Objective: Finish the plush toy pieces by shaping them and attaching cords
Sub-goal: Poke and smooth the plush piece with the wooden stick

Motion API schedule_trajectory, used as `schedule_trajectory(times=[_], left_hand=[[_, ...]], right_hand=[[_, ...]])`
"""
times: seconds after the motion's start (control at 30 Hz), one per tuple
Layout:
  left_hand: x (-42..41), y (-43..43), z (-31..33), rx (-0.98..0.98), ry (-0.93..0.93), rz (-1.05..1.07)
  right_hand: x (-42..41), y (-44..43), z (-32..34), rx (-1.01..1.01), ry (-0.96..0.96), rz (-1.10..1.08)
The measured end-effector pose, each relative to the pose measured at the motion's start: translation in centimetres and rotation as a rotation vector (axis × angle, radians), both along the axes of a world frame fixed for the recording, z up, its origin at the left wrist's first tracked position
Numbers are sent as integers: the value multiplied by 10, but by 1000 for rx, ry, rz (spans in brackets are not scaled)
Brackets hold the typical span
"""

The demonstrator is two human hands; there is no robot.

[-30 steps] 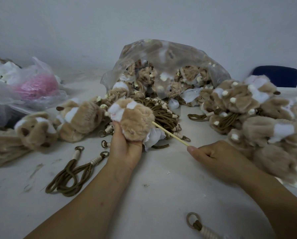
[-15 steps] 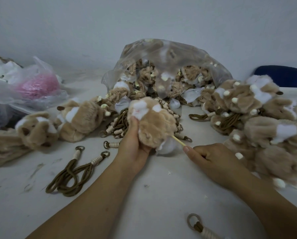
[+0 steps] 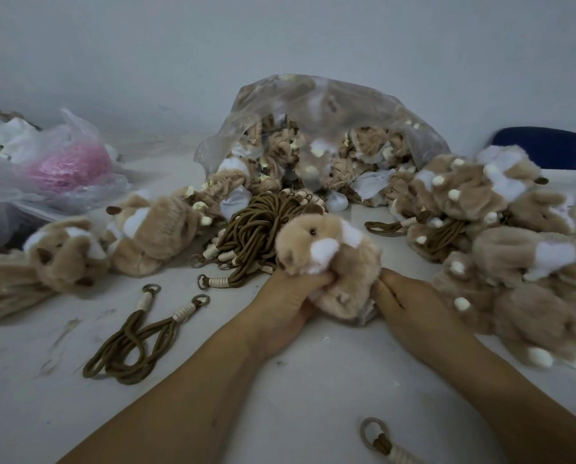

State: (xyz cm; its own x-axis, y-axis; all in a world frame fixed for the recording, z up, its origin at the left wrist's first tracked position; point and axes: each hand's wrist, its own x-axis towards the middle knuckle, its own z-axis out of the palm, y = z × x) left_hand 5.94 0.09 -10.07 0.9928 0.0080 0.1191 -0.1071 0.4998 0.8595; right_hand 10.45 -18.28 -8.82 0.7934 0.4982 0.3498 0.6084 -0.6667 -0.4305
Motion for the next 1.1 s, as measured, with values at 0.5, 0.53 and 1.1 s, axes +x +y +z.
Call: schedule_trajectory(times=[0.5, 0.53, 1.1], left_hand=[[-2, 13, 13, -267, 75, 85], [-1, 13, 13, -252, 67, 82], [-3, 5, 6, -51, 51, 20]], right_hand=[[-2, -3, 1, 23, 47, -36], [-2, -3, 2, 41, 63, -42], [1, -2, -7, 135, 134, -55]])
